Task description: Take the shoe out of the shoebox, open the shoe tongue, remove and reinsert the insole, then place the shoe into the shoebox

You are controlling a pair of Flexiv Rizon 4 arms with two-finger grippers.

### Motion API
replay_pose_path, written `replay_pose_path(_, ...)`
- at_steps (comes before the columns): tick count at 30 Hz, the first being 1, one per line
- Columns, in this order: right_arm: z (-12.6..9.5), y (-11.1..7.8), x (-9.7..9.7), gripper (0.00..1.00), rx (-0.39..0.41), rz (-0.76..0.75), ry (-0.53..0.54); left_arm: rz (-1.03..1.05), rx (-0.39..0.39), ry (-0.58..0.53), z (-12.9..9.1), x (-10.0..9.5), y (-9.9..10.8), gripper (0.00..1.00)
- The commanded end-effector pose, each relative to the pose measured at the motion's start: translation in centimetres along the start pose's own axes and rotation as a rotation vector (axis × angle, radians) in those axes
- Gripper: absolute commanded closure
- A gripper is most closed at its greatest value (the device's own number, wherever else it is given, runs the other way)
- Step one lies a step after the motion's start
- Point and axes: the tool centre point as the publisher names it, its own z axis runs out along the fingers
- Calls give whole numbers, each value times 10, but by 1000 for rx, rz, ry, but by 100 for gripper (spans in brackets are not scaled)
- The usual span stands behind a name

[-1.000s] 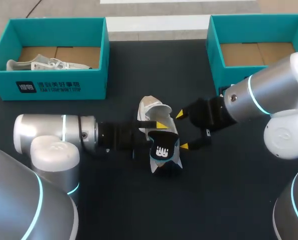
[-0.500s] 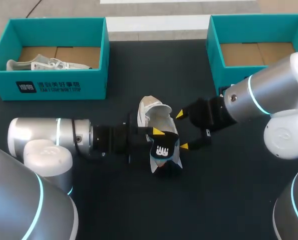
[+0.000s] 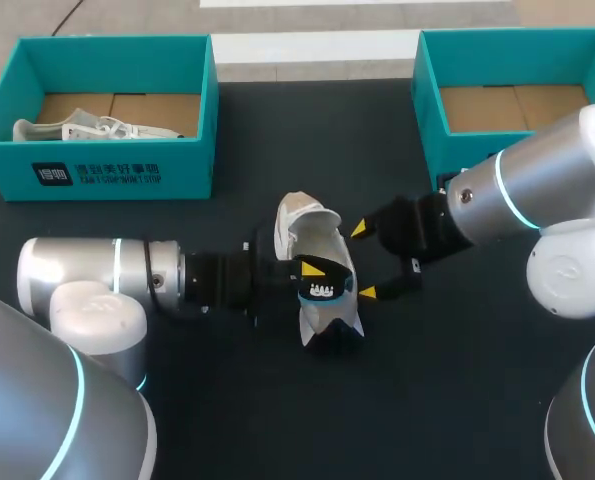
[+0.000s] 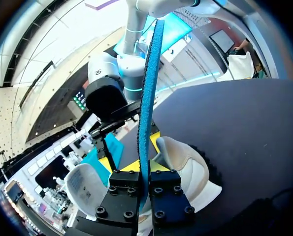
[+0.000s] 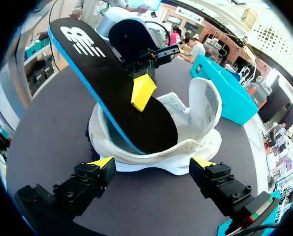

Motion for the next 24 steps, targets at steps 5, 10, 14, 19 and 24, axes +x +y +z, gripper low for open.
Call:
replay_pose_path(5,1,1,1,0,4,1,-3,37,-12,-58,8,0,18,100)
replay_pose_path(10,1,1,1,0,4,1,-3,45,-22,-69,13,-2,26,100)
replay_pose_path(14,1,1,1,0,4,1,-3,35,-29,-66,13,-5,23,100)
replay_pose_path(19,1,1,1,0,4,1,-3,22,-17,-65,5,-8,5,65)
replay_pose_path(24,1,1,1,0,4,1,-3,29,-8,-77,-4,-10,-12,57)
